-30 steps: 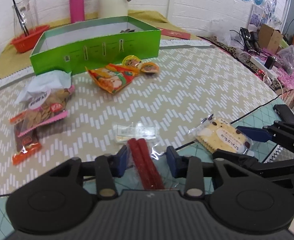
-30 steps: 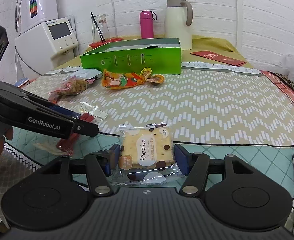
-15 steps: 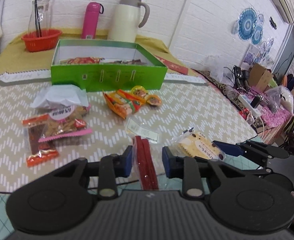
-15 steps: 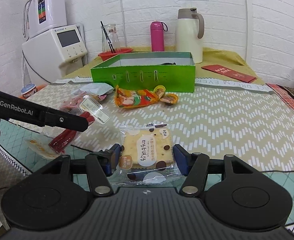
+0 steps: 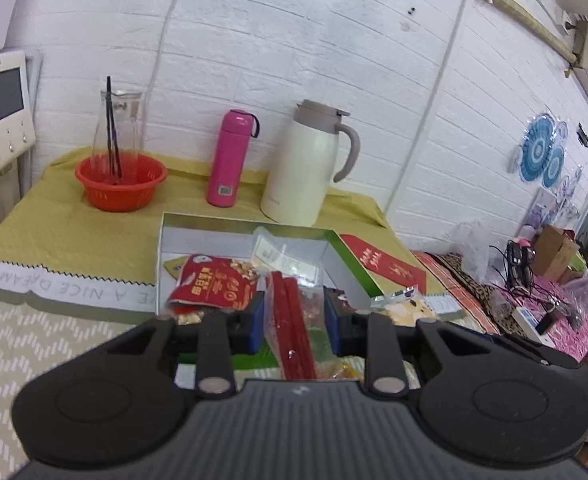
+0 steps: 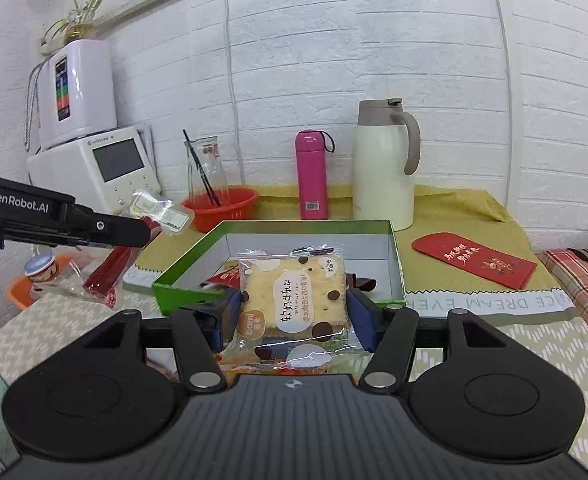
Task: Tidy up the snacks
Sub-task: 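Carry the biscuit pack and sausage sticks into the green box and open both tools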
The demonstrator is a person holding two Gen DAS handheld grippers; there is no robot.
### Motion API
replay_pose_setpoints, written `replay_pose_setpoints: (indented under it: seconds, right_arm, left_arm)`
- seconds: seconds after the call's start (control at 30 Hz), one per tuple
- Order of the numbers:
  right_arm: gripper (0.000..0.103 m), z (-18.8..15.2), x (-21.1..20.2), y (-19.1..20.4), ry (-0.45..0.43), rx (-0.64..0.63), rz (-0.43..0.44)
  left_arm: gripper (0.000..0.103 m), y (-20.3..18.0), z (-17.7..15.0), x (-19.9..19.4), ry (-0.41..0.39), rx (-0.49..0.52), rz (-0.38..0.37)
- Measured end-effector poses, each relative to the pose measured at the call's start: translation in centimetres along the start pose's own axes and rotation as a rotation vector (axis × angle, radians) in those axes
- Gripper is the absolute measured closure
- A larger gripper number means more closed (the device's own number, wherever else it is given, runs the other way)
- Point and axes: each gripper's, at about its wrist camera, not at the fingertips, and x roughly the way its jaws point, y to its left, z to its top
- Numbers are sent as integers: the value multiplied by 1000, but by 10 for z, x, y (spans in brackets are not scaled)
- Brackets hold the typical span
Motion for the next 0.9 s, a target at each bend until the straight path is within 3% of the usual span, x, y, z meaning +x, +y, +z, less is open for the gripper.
replay_pose_setpoints:
  seconds: [0.37, 0.63, 0.67, 0.7, 0.73, 0.8, 0.9]
  right_arm:
    - [7, 8, 84, -11, 48, 30, -57]
    - [6, 7, 112, -12, 85, 9, -66]
    - [5, 6, 114, -12, 88, -1, -68]
    - [3, 5, 116, -11, 91, -16, -68]
    - [0, 3, 116, -10, 89, -32, -68]
    - [0, 1, 113, -8, 59, -65, -83]
    - [0, 0, 108, -7, 34, -94, -88]
  left_arm:
    - [76, 37, 25, 87, 49, -50, 75]
    - [74, 48, 22, 115, 89, -61, 71]
    - [69, 48, 21, 116, 88, -60, 69]
    - [47, 48, 21, 115, 74, -58, 75]
    - [33, 48, 20, 113, 51, -60, 83]
    - [31, 47, 19, 108, 4, -57, 94]
    - [27, 44, 20, 108, 18, -43, 122]
